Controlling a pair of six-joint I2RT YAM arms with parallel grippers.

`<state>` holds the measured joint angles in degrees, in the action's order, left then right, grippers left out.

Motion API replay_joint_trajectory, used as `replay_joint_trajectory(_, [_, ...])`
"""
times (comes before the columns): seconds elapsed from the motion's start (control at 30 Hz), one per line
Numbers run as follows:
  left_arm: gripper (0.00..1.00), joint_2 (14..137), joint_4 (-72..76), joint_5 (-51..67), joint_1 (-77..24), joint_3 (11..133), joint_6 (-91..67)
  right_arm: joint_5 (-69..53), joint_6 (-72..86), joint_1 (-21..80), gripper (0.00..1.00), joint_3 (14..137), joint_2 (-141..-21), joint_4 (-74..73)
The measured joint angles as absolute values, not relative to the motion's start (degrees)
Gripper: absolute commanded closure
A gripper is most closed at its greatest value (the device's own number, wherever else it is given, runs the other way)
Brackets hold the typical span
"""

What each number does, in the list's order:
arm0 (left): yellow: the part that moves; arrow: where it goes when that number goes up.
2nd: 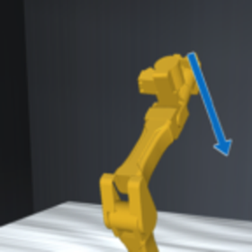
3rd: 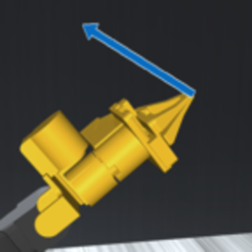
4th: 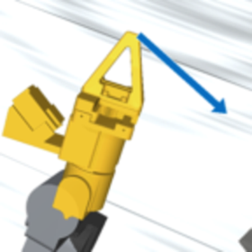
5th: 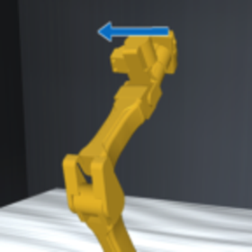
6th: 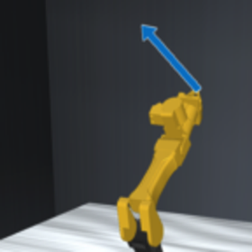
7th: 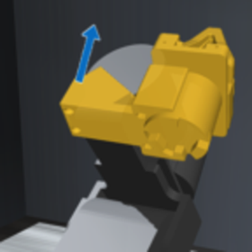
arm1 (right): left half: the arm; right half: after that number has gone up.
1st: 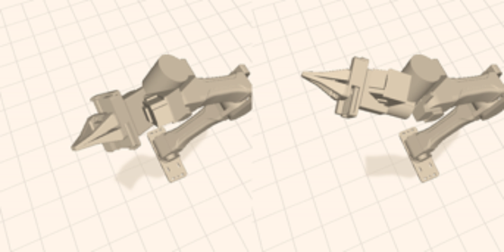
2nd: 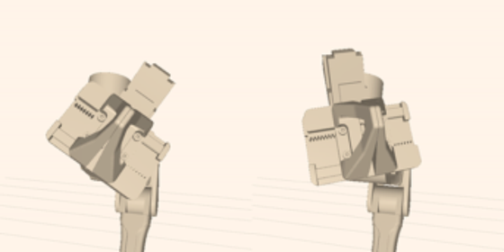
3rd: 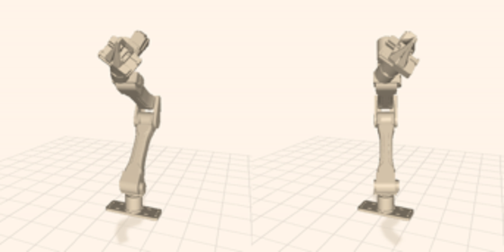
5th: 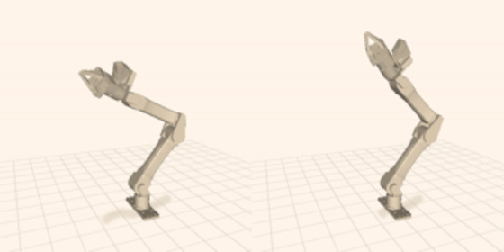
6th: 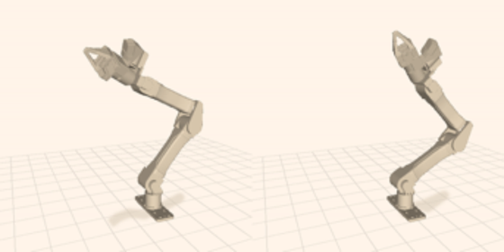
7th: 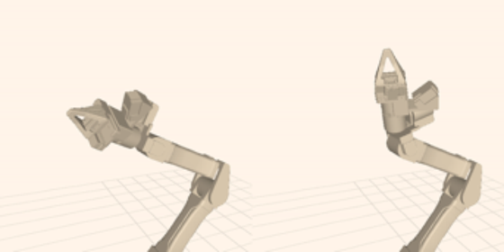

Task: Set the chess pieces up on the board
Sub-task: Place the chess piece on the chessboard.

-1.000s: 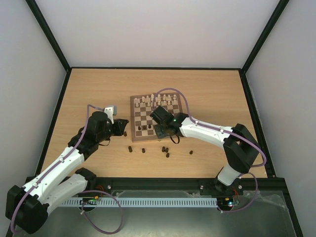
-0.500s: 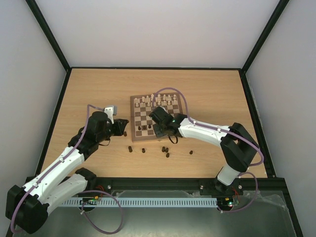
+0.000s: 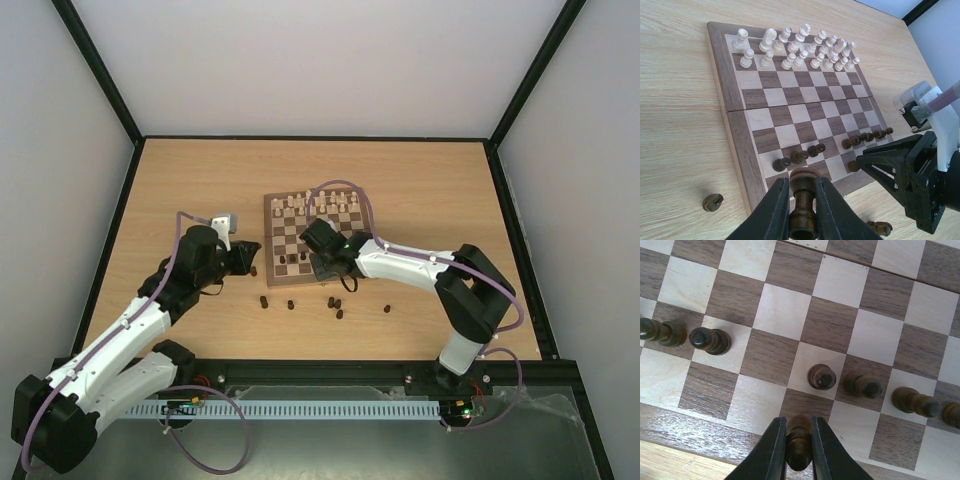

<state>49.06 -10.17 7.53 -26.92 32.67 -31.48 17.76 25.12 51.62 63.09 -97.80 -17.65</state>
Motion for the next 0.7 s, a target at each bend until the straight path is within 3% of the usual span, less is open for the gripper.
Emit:
replay_joint_trajectory(0.37, [0.93, 49.06, -10.17, 7.73, -26.92, 32.64, -31.48, 18.5, 25.34, 51.62, 0.84, 63.13, -98.61, -16.62])
replay_joint_trajectory(0.7, [0.93, 49.15, -10.17, 7.73, -26.92, 32.6, -31.48, 18.11, 25.78, 51.62, 0.66, 63.13, -98.72, -16.4])
